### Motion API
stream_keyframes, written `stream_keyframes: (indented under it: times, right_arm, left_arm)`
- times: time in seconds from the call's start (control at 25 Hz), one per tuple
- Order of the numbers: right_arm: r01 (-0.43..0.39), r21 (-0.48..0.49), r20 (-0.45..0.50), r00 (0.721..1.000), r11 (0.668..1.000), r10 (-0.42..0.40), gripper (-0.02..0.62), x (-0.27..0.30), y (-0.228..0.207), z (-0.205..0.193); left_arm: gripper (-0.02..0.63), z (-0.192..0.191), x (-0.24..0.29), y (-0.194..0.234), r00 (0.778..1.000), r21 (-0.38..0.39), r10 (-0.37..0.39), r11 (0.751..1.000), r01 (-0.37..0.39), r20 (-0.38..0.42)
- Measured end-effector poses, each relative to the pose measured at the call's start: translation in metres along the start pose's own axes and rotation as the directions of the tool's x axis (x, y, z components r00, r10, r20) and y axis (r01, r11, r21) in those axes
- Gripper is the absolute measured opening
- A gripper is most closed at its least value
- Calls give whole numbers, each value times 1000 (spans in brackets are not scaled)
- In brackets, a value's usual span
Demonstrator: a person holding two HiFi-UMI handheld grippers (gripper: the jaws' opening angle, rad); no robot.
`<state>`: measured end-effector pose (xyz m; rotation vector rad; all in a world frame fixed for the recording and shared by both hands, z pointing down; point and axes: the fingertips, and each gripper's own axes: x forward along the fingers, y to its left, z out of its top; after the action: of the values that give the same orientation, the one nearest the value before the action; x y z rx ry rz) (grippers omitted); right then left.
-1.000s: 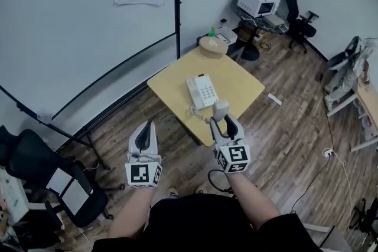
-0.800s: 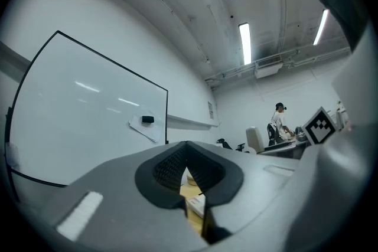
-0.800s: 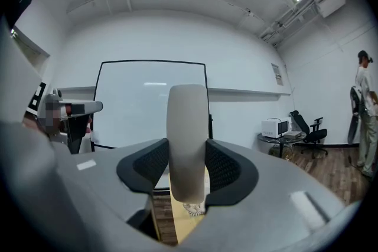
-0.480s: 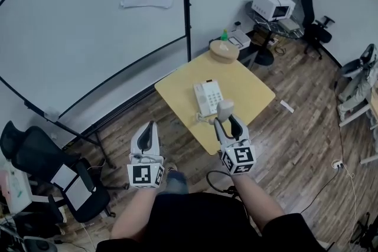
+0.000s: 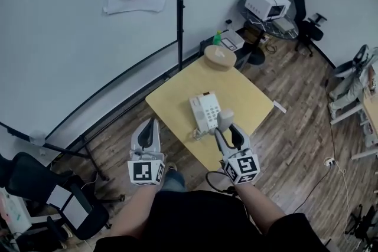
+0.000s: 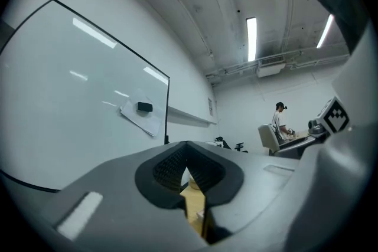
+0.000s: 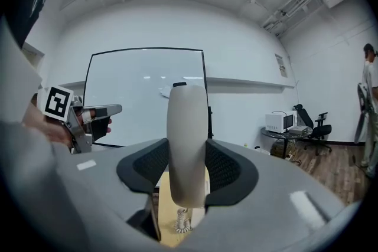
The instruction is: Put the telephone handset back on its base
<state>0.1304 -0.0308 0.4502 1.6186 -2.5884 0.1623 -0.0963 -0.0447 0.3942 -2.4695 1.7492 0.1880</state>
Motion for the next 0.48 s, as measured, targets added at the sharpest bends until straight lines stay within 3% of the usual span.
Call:
stream_keyframes:
  times: [0.48]
  right_arm:
    - [63,7,-73,995,998,-63,204,80,-2,1]
  left_arm:
    - [0,-28,104,64,993,-53,-121,991,121,-7]
